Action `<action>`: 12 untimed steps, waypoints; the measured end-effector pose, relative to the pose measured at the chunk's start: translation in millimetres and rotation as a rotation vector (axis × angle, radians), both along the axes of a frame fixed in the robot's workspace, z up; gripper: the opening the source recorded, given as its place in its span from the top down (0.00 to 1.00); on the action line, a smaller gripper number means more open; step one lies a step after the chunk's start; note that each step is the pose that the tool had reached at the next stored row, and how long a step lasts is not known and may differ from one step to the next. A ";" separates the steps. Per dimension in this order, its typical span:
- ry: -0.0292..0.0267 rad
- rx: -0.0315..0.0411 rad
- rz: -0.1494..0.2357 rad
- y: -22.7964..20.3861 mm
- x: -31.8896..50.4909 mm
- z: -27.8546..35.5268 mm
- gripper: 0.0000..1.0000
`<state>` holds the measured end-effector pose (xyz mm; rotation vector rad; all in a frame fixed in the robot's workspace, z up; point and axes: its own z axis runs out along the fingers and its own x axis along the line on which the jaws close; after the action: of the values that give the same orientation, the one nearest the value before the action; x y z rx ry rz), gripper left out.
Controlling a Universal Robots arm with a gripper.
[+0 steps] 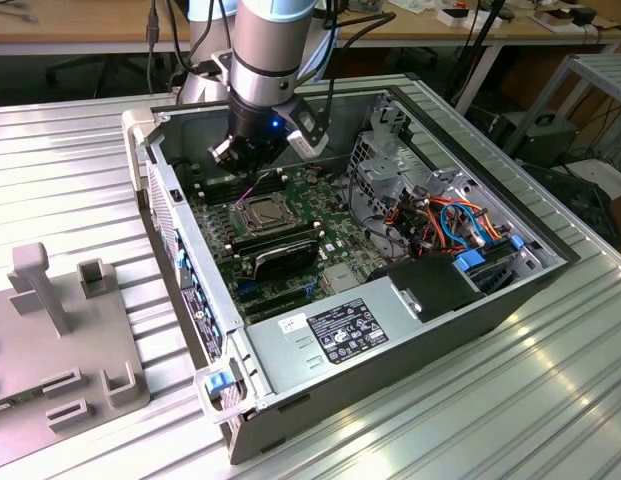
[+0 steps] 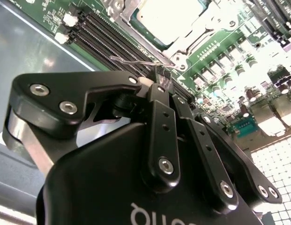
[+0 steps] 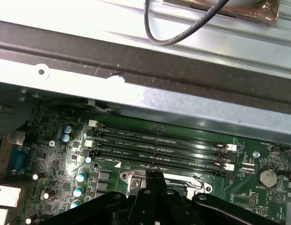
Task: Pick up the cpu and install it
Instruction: 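Install the first cpu locking lever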
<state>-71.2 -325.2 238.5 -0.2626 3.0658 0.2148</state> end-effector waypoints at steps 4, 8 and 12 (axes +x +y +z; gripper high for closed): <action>0.0000 0.0025 0.000 1.1 1.6 -0.3 0.89; 0.0000 0.0062 0.000 2.6 4.0 -0.9 0.89; 0.0000 0.0085 0.000 2.9 5.2 -1.3 0.89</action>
<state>-66.0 -322.3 237.2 -0.2619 3.0641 0.2278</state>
